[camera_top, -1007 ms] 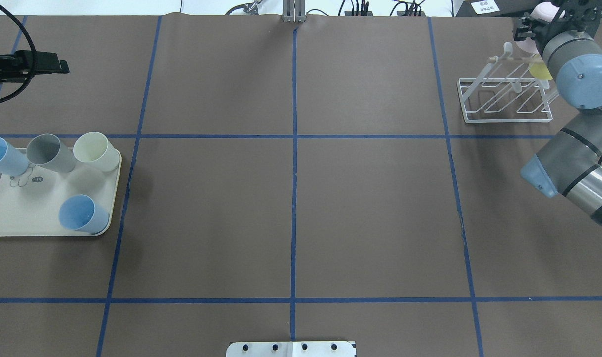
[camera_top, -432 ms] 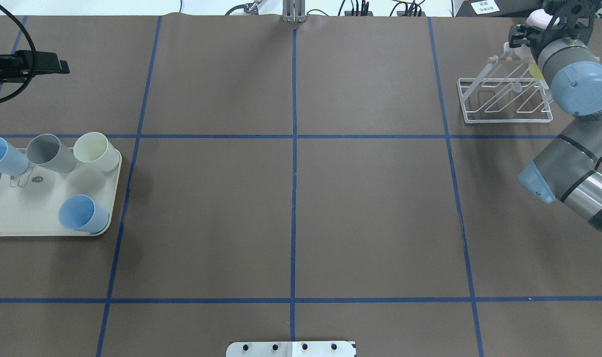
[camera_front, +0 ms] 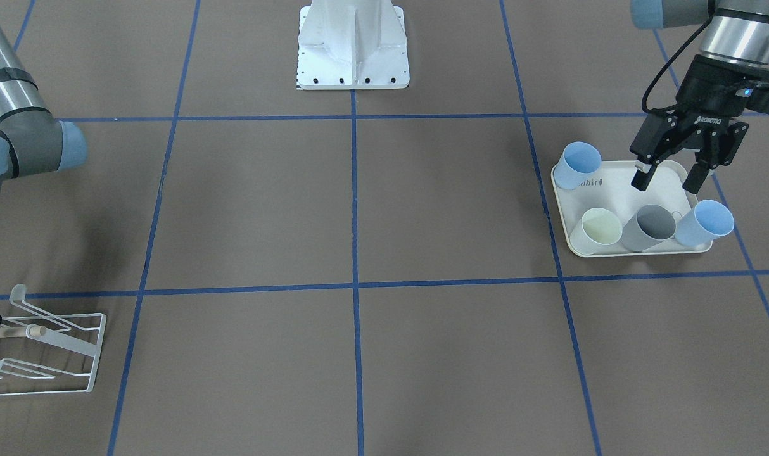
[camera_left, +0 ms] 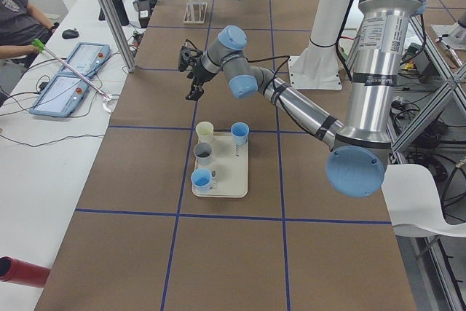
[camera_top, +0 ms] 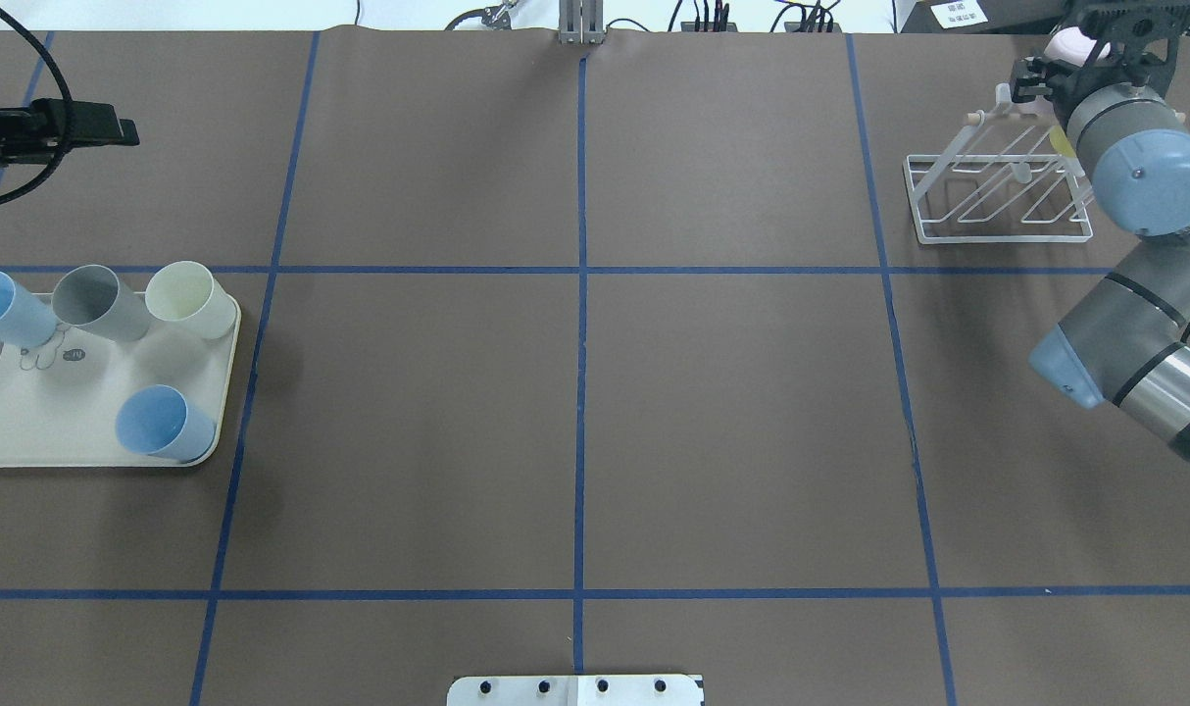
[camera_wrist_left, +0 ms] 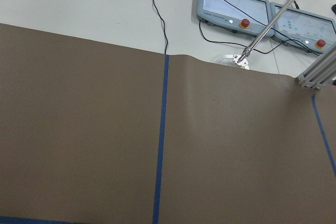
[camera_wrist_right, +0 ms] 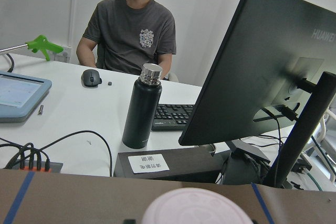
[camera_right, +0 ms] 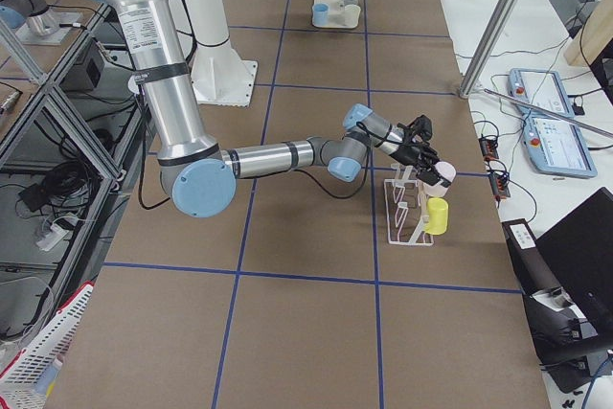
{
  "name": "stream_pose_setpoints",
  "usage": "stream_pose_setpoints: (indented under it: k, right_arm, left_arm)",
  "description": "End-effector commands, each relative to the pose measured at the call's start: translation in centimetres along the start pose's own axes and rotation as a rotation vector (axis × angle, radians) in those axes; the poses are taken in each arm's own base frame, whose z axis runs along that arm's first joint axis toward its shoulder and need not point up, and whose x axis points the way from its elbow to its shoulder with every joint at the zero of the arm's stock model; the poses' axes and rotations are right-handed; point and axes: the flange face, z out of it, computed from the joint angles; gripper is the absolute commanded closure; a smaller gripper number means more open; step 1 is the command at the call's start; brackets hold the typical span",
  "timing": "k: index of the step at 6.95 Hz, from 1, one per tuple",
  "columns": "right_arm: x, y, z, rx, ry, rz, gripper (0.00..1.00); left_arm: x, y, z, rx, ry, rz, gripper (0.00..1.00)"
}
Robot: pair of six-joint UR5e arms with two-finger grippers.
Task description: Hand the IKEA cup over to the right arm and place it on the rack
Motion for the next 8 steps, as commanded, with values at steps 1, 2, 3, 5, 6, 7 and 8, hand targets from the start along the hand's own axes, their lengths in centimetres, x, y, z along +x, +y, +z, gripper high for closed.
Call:
stream_pose_setpoints:
  k: [1,2,3,5,6,7,8]
  right_arm:
    - [0.3,0.4,0.0,-0.004,0.004,-0.001,1.00]
    - [0.1,0.3,0.0,-0.003,0.001,-0.002,1.00]
    - [0.2,0.5,0.0,-0.006,0.001,-0.004,1.00]
    - [-0.6,0.7,-0.2,-0.007,-0.008,0.001,1.00]
    - [-0.9,0.5,-0.3,-0.005,-0.013,0.004,1.00]
    - [-0.9,0.7,-0.3,-0.008,-0.014,0.004,1.00]
    - [-0.6,1.0,-0.2,-0.011,-0.010,0.002,1.00]
  left_arm:
    - [0.0,0.0,0.0,0.000,0.001,0.000,0.00]
    - [0.0,0.0,0.0,0.000,0.001,0.000,0.00]
    - [0.0,0.1,0.1,-0.002,0.000,0.000,0.00]
    - [0.0,0.1,0.1,-0.002,-0.002,0.000,0.00]
    - [0.0,0.0,0.1,-0.001,-0.002,0.000,0.00]
    - [-0.1,0.1,0.2,-0.003,-0.003,-0.001,0.00]
    - [0.0,0.1,0.1,-0.002,-0.002,0.000,0.00]
